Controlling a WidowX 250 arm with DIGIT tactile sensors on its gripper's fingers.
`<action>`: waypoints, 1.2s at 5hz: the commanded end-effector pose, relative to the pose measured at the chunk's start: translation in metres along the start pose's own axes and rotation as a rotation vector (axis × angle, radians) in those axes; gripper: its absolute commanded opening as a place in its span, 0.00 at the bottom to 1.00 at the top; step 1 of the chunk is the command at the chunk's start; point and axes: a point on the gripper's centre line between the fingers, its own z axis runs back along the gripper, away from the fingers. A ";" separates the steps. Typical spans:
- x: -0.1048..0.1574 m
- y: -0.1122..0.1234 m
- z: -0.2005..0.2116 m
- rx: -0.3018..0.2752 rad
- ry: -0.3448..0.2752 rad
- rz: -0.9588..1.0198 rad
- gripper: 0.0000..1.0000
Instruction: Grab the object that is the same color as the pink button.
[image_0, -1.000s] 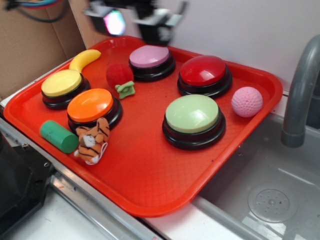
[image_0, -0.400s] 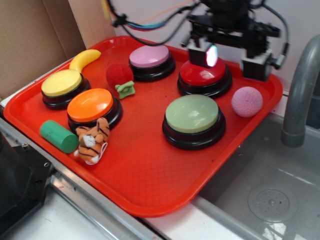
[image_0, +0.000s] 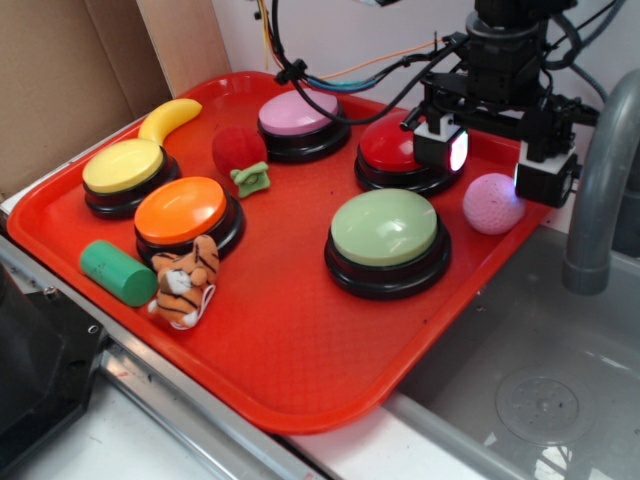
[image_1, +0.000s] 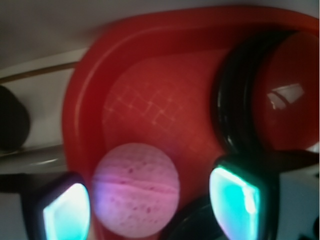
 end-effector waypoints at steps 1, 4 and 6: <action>0.008 -0.010 0.019 0.036 -0.015 -0.016 0.47; 0.008 -0.009 0.017 -0.010 0.046 0.042 0.00; 0.009 -0.007 0.017 -0.041 0.042 0.016 0.00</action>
